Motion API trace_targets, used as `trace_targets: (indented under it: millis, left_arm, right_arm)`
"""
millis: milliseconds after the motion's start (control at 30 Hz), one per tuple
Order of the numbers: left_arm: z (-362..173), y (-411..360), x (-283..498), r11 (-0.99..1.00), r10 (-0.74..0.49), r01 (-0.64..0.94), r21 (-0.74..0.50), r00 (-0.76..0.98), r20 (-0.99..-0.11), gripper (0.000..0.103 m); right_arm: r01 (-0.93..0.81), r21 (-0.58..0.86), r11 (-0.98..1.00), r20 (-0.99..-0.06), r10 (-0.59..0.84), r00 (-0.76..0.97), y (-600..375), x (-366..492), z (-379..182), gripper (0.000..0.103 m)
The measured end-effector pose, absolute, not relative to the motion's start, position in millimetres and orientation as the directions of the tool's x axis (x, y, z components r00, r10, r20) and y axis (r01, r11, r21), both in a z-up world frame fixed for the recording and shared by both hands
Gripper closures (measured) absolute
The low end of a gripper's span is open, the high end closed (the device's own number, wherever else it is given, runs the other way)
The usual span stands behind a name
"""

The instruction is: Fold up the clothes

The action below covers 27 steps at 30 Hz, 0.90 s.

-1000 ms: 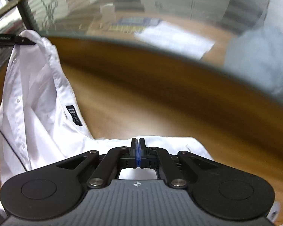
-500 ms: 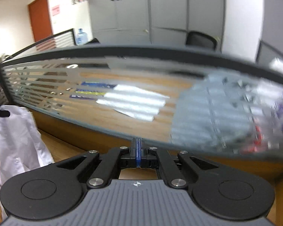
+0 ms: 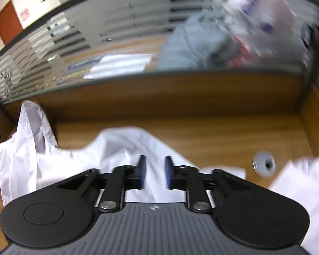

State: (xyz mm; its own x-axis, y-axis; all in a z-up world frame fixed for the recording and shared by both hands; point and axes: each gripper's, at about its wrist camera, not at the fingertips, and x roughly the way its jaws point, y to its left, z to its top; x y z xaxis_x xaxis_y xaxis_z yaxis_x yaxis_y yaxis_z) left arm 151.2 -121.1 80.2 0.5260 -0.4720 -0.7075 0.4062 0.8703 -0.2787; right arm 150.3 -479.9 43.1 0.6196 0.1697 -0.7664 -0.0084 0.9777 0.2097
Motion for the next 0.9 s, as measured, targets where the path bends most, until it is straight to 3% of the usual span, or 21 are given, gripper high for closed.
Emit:
trace_targets:
  millis: [167, 300, 400, 667, 700, 733, 800, 900]
  left_arm:
    - [59, -164, 122, 0.813, -0.521, 0.510, -0.282, 0.420, -0.743, 0.036]
    - [49, -187, 98, 0.782, -0.540, 0.552, -0.289, 0.369, -0.757, 0.036]
    - [47, -206, 91, 0.767, -0.552, 0.566, -0.303, 0.341, -0.761, 0.036]
    - [68, -246, 109, 0.773, -0.572, 0.531, -0.347, 0.349, -0.742, 0.035]
    - [72, -252, 114, 0.776, -0.575, 0.519, -0.358, 0.349, -0.740, 0.035]
    - [74, -258, 119, 0.778, -0.578, 0.509, -0.368, 0.350, -0.737, 0.035]
    - [80, -270, 130, 0.785, -0.581, 0.484, -0.387, 0.358, -0.731, 0.034]
    - [84, -287, 146, 0.792, -0.582, 0.452, -0.410, 0.358, -0.730, 0.032]
  right_arm:
    - [0.077, 0.196, 0.978, -0.802, 0.115, 0.586, -496, 98, 14, 0.074]
    - [0.135, 0.178, 0.975, -0.816, 0.069, 0.575, -513, 71, -8, 0.051]
    - [0.163, 0.184, 0.969, -0.823, 0.062, 0.565, -527, 68, -21, 0.044]
    - [0.104, 0.239, 0.965, -0.833, 0.149, 0.532, -536, 93, -52, 0.045]
    - [0.095, 0.234, 0.968, -0.837, 0.150, 0.526, -535, 96, -54, 0.050]
    - [0.087, 0.229, 0.970, -0.841, 0.152, 0.520, -534, 99, -57, 0.071]
    - [0.073, 0.228, 0.971, -0.839, 0.158, 0.520, -532, 102, -57, 0.096]
    - [0.052, 0.255, 0.966, -0.794, 0.178, 0.581, -528, 95, -34, 0.101]
